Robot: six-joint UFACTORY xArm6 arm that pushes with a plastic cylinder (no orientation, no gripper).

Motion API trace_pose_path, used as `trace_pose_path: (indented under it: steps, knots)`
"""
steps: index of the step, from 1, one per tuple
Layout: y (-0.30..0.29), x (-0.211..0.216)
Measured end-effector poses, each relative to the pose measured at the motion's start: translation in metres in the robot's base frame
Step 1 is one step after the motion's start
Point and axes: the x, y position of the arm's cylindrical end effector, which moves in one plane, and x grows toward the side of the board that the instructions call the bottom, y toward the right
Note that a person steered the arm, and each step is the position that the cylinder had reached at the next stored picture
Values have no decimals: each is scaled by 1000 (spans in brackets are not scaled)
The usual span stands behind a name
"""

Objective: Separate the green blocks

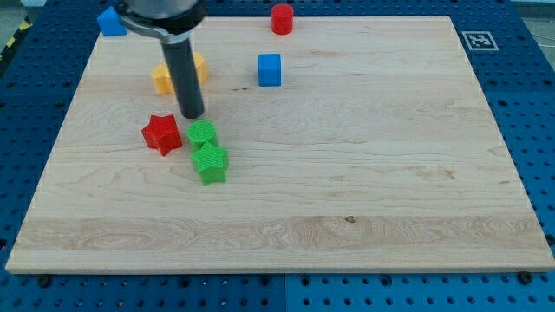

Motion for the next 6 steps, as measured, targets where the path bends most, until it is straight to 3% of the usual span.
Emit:
trace_pose_path:
  steps: [6]
  knots:
    - [-30, 38]
